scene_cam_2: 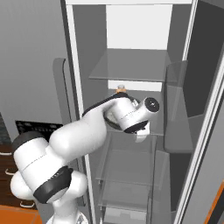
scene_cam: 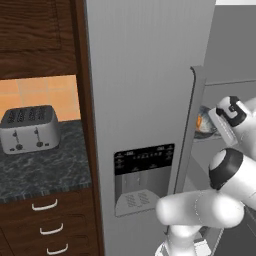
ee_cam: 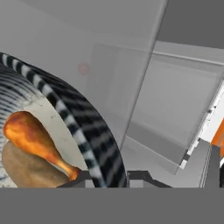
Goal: Pick the chicken drumstick and sweet potato from their plates and place them in the bowl. Then put the bowl in the fridge.
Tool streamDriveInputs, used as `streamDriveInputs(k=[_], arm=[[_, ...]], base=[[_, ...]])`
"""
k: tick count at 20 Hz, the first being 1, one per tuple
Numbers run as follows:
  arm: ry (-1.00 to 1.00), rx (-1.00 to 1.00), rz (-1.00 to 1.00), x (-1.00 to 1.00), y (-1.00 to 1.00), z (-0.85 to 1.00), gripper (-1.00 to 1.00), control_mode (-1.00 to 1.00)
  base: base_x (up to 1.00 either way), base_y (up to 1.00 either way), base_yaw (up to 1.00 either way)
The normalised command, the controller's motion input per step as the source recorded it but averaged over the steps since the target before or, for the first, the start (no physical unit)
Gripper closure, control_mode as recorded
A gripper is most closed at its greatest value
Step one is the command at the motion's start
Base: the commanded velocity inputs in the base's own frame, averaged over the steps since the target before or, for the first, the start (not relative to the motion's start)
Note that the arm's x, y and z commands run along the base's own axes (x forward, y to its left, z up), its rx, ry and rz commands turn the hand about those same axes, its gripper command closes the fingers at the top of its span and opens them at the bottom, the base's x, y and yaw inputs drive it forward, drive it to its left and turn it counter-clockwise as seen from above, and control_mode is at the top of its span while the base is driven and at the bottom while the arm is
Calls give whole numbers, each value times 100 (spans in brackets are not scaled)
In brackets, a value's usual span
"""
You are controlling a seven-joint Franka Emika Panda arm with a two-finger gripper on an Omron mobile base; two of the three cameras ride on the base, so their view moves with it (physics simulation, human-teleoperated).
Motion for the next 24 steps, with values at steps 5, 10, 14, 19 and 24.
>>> streamDriveInputs(k=[5, 10, 14, 19, 24], arm=[[0, 0, 0, 47, 0, -33, 100, -100], [0, 0, 0, 18, -13, -27, 100, -100], [0, 0, -8, 13, 7, -2, -100, -100], [-4, 0, -17, 1, 1, 11, -100, -100], [-11, 3, -17, -13, 16, 28, -100, -100]], base=[[0, 0, 0], [0, 0, 0], [0, 0, 0], [0, 0, 0], [0, 0, 0]])
